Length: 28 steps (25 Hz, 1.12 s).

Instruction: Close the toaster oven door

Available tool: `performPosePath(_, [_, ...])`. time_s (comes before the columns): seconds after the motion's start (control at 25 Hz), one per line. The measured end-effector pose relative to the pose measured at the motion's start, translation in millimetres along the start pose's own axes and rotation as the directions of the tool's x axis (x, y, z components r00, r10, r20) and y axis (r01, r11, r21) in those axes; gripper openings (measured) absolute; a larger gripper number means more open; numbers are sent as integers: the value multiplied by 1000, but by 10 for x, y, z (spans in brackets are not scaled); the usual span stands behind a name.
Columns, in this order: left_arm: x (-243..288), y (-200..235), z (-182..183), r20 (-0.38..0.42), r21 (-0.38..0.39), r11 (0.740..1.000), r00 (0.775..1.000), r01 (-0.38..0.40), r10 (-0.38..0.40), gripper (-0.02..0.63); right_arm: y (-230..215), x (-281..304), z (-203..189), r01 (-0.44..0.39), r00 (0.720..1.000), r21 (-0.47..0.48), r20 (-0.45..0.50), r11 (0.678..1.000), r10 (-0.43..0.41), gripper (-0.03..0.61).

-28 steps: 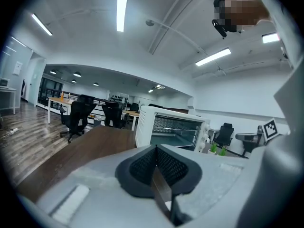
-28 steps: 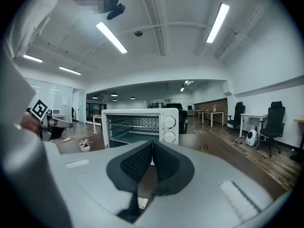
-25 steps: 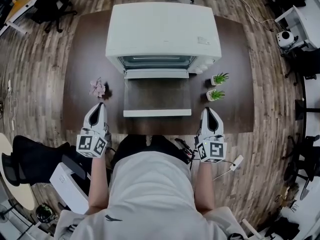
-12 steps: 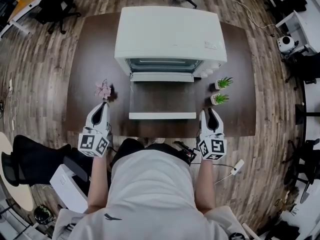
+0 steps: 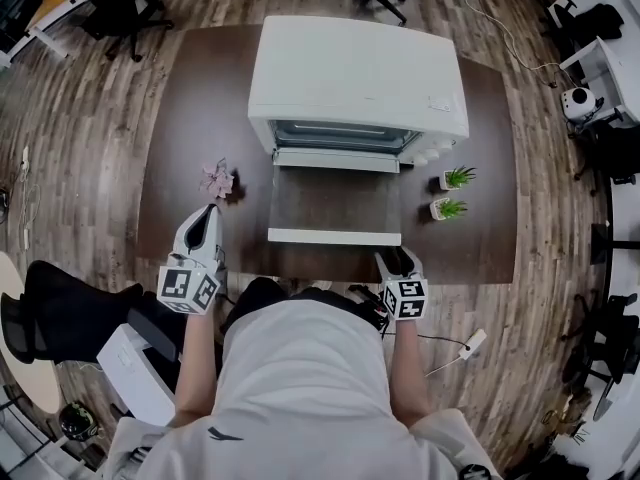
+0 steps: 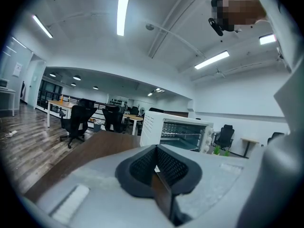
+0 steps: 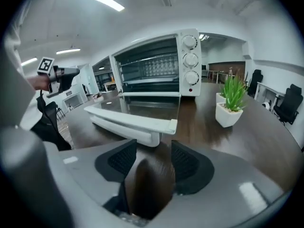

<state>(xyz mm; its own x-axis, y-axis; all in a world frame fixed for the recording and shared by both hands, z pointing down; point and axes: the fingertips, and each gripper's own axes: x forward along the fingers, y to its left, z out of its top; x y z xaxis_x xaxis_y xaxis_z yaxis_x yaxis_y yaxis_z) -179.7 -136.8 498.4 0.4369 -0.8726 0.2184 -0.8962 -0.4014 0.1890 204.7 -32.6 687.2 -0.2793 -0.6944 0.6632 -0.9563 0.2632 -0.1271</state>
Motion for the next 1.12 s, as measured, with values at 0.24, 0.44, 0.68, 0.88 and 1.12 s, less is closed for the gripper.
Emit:
performPosePath(0.24, [-27, 51, -20, -5, -1, 1000, 1000, -10, 10, 5, -57, 156, 89, 58, 998, 24, -11, 998, -57, 140])
performPosePath(0.44, [-63, 68, -15, -9, 2, 1000, 1000, -13, 13, 5, -9, -22, 278, 64, 996, -27, 62, 998, -62, 86])
performPosePath(0.68, [-64, 100, -16, -5, -2, 1000, 1000, -12, 12, 5, 52, -266, 661, 115, 982, -148, 168, 982, -89, 95])
performPosePath(0.88, [-61, 95, -19, -4, -5, 1000, 1000, -7, 7, 3, 76, -456, 1017, 179, 957, -215, 262, 960, -120, 101])
performPosePath(1.12, [-91, 140, -32, -4, -8, 1000, 1000, -14, 14, 5, 97, -623, 1573, 259, 901, -241, 409, 935, -145, 75])
